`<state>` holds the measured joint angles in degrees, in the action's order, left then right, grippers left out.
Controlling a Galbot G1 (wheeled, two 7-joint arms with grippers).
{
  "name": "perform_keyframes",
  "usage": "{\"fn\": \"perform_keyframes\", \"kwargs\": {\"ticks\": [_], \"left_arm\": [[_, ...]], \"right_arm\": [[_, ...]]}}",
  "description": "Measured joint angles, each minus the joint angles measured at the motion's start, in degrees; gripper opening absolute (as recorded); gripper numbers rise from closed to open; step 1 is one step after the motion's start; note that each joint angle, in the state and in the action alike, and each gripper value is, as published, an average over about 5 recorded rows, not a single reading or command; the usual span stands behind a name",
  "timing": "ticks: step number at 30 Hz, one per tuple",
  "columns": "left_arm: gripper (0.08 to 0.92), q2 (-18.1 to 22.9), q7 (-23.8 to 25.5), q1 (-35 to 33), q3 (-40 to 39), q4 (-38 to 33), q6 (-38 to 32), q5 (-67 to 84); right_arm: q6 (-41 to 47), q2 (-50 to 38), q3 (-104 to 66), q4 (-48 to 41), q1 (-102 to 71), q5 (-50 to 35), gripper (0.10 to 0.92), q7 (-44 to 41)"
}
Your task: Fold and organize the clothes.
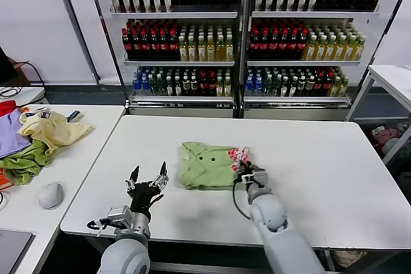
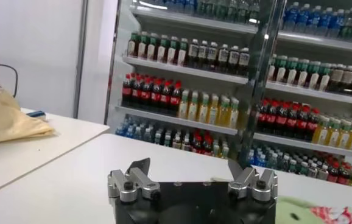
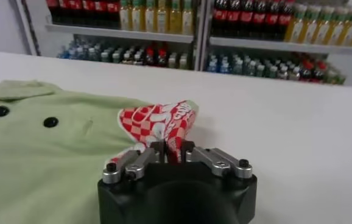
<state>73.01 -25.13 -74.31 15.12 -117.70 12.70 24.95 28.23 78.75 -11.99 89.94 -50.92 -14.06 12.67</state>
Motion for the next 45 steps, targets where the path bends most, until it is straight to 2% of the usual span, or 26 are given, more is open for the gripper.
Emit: {"fn": "perform_keyframes", "kwargs": {"ticks": [2,5,16,25,28,37,45], "left_arm": [[0.823,0.10,0.08,-0.03,-0.06,-0.04,-0.01,-0.21],[0.823,0.19,0.28,-0.04,-0.30,-0.06,-0.02,-0.65],[0.823,0.22,1.07,-0.20,-1.41,-0.11,-0.14,-2.20],[0.823,0.00,1.97,-0.25,-2.43,-0.68,-0.37,-3.65],[0.823,-0.05,2.44,-0.38,-2.75,-1.05,-0.53,-4.36],[0.823,0.33,4.25,-1.61,-4.02,-2.69,-1.87,-8.43],[0.823,-0.44,5.97,-2.91,-3.56,-4.41,-2.10,-9.62]], "right_arm": [[-0.22,-1.28,-0.55,-0.88,1.14,0.45,0.181,-0.87],[-0.75,-3.06,-1.48,-1.94,2.40,1.56,0.191,-2.53],[-8.17,-5.64,-5.38,-0.66,-0.18,8.31,0.507,-5.78],[-14.91,-6.78,-10.44,7.05,-8.65,7.07,0.762,-5.88],[-16.29,-6.88,-12.41,10.61,-12.17,5.85,0.810,-6.22],[-19.07,-6.77,-17.25,20.51,-21.73,2.88,0.823,-7.81],[-20.48,-6.40,-18.75,25.37,-26.72,1.92,0.823,-8.03]]}}
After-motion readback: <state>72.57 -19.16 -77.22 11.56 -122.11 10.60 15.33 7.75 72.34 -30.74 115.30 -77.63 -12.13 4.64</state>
